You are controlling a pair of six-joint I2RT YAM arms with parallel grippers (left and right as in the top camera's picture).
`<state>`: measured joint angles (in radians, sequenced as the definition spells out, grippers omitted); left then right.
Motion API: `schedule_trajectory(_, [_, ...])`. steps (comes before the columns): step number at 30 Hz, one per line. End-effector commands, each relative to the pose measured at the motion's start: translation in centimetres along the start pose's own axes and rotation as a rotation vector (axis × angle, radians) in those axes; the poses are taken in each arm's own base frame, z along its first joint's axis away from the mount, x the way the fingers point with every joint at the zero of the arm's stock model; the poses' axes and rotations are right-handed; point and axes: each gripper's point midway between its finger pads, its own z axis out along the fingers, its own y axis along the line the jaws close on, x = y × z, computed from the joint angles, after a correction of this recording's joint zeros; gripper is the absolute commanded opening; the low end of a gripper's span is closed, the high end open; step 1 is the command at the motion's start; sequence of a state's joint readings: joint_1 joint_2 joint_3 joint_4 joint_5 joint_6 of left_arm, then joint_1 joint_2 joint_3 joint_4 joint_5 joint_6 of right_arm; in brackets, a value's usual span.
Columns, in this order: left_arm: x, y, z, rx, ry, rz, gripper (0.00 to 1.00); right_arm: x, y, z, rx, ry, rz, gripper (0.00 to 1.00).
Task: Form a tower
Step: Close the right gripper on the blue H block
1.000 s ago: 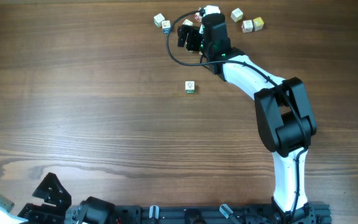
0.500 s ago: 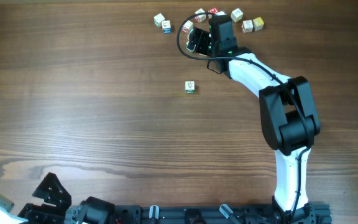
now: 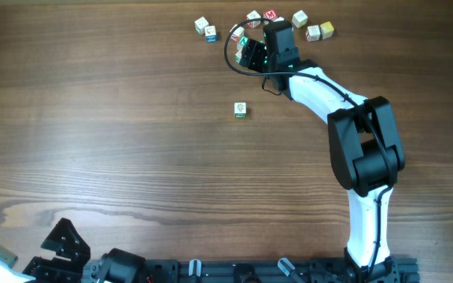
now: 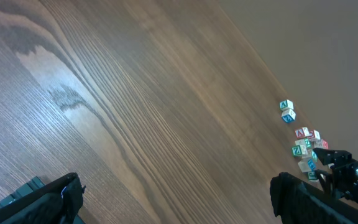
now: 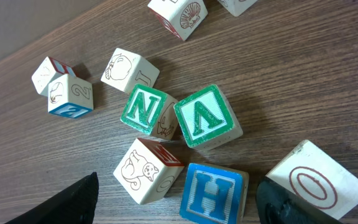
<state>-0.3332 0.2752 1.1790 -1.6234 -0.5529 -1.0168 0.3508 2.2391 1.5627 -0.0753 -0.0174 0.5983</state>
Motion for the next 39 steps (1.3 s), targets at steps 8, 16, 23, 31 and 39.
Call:
schedule_trajectory(8, [-0.2,0.2,0.0,-0.007,-0.017,-0.022,1.00,1.3,-2.3,1.9,0.081,0.010,0.042,0.81])
schedule_trajectory(16, [-0.2,0.2,0.0,-0.007,-0.017,-0.022,1.00,1.6,-3.4,2.1,0.124,0.009,0.044,0.74])
schedule_trajectory(23, [-0.2,0.2,0.0,-0.007,-0.017,-0.022,1.00,2.0,-3.7,2.7,0.125,0.014,0.020,0.60])
schedule_trajectory(31, [-0.2,0.2,0.0,-0.007,-0.017,-0.022,1.00,2.0,-3.6,2.7,0.120,0.019,-0.083,0.50])
schedule_trajectory(39, [-0.2,0.2,0.0,-0.007,-0.017,-0.022,1.00,1.9,-3.0,2.7,0.094,0.036,-0.175,0.39])
